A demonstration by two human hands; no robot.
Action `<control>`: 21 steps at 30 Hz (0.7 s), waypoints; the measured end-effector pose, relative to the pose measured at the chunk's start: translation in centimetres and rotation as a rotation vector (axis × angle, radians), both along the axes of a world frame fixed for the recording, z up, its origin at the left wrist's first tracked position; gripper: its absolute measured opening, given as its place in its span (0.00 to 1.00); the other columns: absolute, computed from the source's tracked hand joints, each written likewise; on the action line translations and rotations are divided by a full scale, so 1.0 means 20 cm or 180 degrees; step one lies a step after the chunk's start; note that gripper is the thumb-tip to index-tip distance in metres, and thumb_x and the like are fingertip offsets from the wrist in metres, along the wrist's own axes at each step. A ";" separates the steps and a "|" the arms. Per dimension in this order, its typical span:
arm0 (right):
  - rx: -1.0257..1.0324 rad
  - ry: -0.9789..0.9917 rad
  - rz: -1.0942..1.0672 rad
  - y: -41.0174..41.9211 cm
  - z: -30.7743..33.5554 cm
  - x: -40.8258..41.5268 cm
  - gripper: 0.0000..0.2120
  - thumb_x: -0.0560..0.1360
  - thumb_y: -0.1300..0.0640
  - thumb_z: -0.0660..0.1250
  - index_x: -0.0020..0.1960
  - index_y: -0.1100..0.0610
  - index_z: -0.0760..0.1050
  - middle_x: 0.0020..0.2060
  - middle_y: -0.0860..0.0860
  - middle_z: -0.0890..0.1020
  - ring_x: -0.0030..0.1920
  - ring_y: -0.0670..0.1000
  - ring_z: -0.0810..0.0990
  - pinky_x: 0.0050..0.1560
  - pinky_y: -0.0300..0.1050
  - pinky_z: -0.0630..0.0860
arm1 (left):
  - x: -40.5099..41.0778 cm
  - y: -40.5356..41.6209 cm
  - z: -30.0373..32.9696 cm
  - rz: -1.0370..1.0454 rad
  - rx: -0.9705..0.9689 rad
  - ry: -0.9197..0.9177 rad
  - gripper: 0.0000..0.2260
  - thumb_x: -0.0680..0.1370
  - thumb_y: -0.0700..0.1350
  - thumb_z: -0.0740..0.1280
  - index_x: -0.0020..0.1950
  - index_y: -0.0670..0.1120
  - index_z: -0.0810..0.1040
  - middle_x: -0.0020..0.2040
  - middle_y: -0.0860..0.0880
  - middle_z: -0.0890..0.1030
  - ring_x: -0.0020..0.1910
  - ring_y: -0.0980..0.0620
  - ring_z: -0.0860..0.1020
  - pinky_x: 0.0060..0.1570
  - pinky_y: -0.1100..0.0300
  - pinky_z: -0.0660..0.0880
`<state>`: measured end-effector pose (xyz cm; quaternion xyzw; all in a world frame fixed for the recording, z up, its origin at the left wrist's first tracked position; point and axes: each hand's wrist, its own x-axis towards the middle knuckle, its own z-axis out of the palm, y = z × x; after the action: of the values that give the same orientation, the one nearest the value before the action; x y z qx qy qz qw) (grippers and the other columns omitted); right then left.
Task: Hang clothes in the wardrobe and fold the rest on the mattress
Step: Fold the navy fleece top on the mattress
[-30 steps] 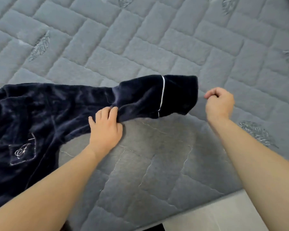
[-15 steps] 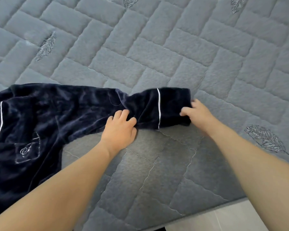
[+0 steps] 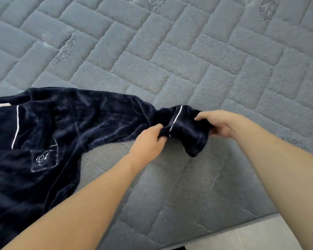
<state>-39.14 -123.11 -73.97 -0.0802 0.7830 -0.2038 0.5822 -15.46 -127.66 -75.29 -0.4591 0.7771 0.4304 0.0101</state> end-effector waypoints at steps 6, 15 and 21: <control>-0.1019 -0.1058 -0.0576 -0.39 0.27 0.54 0.05 0.73 0.55 0.65 0.47 0.54 0.77 0.35 0.51 0.79 0.34 0.49 0.78 0.35 0.40 0.76 | 0.52 -0.18 0.15 0.2090 0.1426 0.1359 0.08 0.82 0.50 0.63 0.56 0.59 0.81 0.54 0.54 0.84 0.56 0.52 0.82 0.56 0.47 0.80; -0.1985 -0.1892 0.0288 -1.13 0.61 1.99 0.13 0.76 0.44 0.63 0.43 0.53 0.77 0.39 0.46 0.83 0.40 0.45 0.82 0.46 0.42 0.77 | 1.55 -0.65 0.34 0.4235 0.1883 0.3040 0.14 0.84 0.46 0.58 0.67 0.59 0.73 0.62 0.49 0.82 0.56 0.44 0.83 0.50 0.47 0.81; -0.1363 0.2160 0.1028 -1.10 0.20 2.41 0.19 0.76 0.45 0.63 0.65 0.48 0.72 0.69 0.49 0.72 0.69 0.53 0.69 0.70 0.56 0.63 | 2.39 -0.90 0.18 0.5705 0.1948 0.2632 0.17 0.84 0.50 0.62 0.73 0.50 0.69 0.67 0.44 0.77 0.57 0.44 0.80 0.44 0.47 0.78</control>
<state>9.04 -145.15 -69.91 -0.3832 0.8475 -0.2300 0.2864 32.38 -145.63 -71.73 -0.6634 -0.0501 0.5834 -0.4658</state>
